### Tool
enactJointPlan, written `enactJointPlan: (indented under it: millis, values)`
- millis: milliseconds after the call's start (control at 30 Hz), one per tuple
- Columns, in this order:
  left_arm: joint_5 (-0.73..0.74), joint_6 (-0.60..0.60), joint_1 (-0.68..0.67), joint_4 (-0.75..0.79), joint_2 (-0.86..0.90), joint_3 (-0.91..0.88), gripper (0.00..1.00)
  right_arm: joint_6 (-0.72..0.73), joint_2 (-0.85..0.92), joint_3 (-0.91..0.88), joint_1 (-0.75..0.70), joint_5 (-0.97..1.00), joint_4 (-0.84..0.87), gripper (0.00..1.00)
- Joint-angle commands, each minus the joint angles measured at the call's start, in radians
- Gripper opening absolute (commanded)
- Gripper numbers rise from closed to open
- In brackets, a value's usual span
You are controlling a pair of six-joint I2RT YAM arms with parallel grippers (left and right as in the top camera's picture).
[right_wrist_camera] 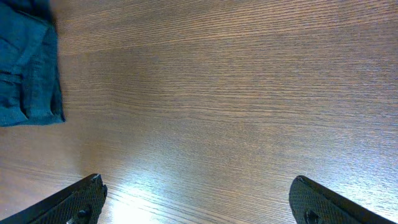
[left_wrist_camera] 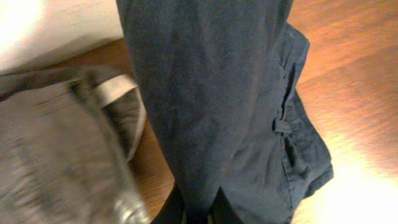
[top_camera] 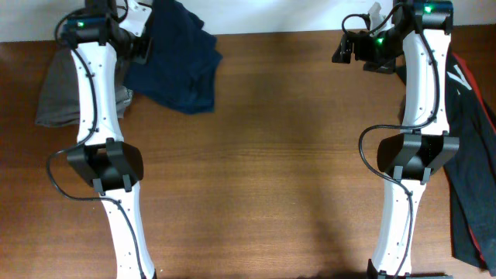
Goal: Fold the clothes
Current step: 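Lift the jeans with the left gripper and carry them onto the grey garment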
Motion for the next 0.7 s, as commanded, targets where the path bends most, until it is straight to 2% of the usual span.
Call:
enactJointPlan:
  millis: [0,300,667]
  values:
    - [-0.084,0.005,0.018,-0.005,0.011,0.047,0.01,-0.01,-0.016,0.019,0.005,0.009,-0.004,0.99]
    - [-0.171,0.005,0.061,-0.004,0.011,0.056,0.01,-0.01,-0.016,0.019,0.005,0.009,-0.015,0.99]
    - [-0.172,0.005,0.098,-0.024,0.008,0.156,0.01,-0.006,-0.016,0.019,0.005,0.009,-0.023,0.99]
